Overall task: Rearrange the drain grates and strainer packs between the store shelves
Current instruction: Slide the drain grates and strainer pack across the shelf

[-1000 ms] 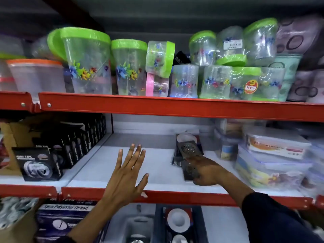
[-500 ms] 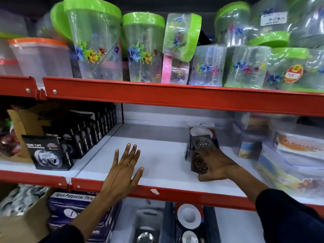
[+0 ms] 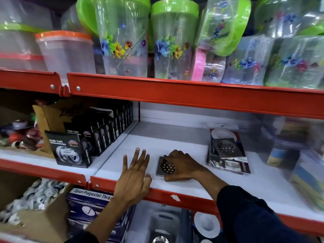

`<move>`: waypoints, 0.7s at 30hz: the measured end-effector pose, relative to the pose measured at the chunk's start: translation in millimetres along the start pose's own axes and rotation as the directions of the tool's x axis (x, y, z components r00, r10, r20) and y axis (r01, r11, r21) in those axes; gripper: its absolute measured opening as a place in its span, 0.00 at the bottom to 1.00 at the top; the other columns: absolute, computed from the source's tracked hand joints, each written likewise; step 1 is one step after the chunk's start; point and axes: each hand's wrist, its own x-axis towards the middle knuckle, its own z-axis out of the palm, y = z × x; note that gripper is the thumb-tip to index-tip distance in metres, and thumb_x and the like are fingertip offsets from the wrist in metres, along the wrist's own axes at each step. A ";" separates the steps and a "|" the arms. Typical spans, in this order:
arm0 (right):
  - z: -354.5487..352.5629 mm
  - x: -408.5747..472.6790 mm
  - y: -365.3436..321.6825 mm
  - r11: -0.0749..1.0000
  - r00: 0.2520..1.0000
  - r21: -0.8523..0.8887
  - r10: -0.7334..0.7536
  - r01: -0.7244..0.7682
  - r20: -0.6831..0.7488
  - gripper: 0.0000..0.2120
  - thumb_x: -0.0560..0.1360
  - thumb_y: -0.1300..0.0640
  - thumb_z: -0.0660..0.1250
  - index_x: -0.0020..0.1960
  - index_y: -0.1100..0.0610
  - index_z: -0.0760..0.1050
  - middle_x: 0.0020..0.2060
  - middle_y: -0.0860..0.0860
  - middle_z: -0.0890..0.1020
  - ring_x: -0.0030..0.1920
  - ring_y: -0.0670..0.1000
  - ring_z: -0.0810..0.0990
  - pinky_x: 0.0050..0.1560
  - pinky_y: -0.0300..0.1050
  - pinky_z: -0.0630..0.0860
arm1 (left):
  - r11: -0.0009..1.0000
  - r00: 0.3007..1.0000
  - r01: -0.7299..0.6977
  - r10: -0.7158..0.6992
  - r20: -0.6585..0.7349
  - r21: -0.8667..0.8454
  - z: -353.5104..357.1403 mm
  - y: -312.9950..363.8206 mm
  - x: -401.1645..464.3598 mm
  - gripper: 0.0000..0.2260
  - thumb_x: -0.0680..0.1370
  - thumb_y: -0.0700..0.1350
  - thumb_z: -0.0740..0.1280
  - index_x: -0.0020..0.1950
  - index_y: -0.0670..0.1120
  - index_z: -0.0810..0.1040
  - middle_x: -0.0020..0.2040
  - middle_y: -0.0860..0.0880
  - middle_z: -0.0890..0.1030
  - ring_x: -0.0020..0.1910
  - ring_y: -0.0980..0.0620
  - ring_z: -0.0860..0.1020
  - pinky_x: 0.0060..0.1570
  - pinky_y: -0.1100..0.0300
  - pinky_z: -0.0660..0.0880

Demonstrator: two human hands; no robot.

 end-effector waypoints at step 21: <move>-23.2 -37.3 131.1 0.606 0.480 0.308 0.782 -0.733 -0.397 0.43 0.65 0.34 0.71 0.68 0.61 0.64 0.61 0.65 0.75 0.61 0.67 0.73 0.61 0.63 0.71 | 0.999 1.000 0.008 -0.007 -0.012 0.034 5.5 0.6 0.7 0.31 0.76 0.55 0.48 0.78 0.47 0.51 0.80 0.50 0.51 0.80 0.53 0.39 0.76 0.45 0.37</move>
